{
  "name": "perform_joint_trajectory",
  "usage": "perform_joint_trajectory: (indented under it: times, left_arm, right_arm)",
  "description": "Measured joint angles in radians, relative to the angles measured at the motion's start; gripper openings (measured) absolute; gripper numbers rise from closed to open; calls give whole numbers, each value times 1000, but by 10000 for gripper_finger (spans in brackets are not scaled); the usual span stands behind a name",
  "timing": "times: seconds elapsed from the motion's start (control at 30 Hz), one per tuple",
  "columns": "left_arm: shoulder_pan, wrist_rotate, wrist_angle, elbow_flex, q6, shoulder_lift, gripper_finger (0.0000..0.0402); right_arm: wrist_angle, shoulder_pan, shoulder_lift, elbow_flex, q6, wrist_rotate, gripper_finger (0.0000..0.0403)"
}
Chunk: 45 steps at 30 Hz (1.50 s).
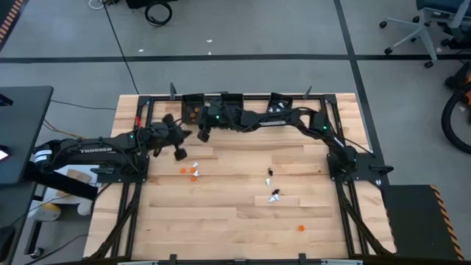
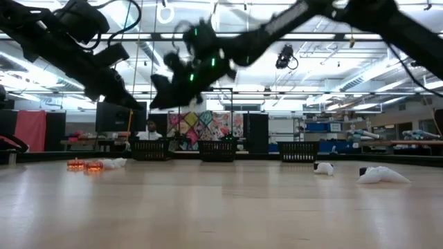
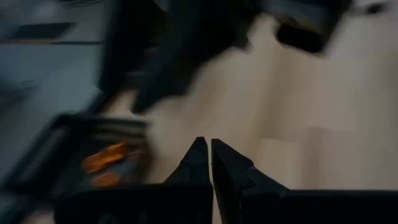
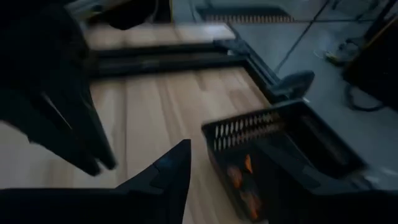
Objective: Sort Halloween decoration
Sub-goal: Put the orange pumpkin toy into the left black basket
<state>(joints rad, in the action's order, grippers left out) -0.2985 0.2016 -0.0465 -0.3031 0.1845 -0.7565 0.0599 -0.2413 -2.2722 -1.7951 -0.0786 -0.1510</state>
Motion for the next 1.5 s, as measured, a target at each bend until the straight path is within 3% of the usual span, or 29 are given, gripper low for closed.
perform_joint_trajectory:
  times: [0.13,0.2,0.33,0.47,0.73,1.07,1.5]
  left_arm:
    - [19,-214,-1,0,-59,1,0]
    - [48,-272,-19,-8,-103,-3,0]
    - [128,-275,-63,-45,-152,-20,15]
    - [189,-272,-98,-99,-167,-55,60]
    - [276,-215,-452,-276,-259,-193,160]
    - [376,-196,-619,-311,-358,-357,205]
    - [388,-147,-634,-310,-376,-548,208]
  right_arm:
    - [-187,47,135,60,-61,-85,167]
    - [-219,69,211,131,-53,-95,167]
    - [-155,126,350,352,-9,-103,166]
    - [-3,186,455,569,27,-125,166]
    - [309,315,510,851,107,-200,166]
    - [377,392,509,902,68,-233,166]
    - [382,368,509,901,41,-221,166]
